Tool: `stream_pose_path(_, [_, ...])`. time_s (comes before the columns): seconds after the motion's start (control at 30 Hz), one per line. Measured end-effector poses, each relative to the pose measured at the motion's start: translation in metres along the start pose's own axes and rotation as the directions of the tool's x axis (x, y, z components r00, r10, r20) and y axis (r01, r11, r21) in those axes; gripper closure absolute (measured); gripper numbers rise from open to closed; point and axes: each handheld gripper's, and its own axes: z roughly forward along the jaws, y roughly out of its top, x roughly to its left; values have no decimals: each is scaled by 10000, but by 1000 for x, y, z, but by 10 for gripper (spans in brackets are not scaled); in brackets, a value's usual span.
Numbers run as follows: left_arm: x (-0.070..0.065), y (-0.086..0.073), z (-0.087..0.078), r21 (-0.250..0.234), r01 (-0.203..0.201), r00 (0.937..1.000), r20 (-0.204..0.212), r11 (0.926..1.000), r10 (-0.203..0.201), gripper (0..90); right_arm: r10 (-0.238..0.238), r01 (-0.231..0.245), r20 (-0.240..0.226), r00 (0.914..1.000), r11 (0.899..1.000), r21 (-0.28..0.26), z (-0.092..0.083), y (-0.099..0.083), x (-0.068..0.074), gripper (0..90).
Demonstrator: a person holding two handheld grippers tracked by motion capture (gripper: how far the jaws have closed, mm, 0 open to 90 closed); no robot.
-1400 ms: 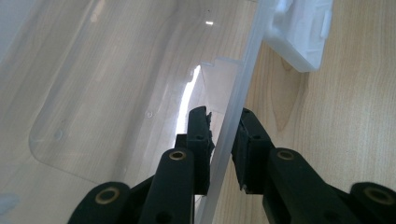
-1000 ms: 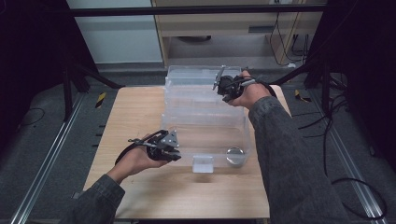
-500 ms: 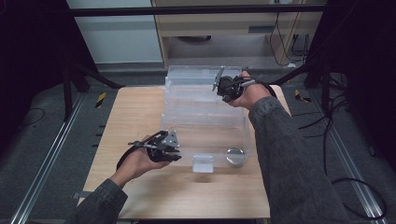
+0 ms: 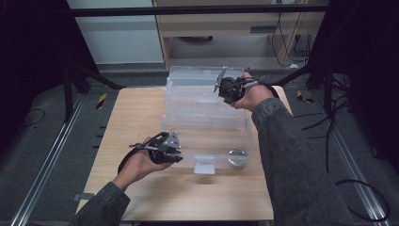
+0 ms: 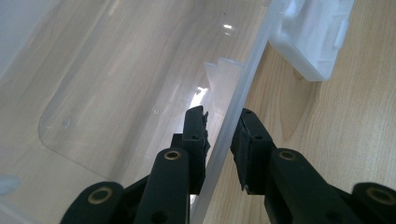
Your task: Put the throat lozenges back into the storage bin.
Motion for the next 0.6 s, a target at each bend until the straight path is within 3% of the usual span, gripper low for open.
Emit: stream_pose_path(0.6, [-1,0,1,-46,52,9999,-87,10000,-52,745,49,-54,-121,9999,9991,-415,-13,-3,12,836])
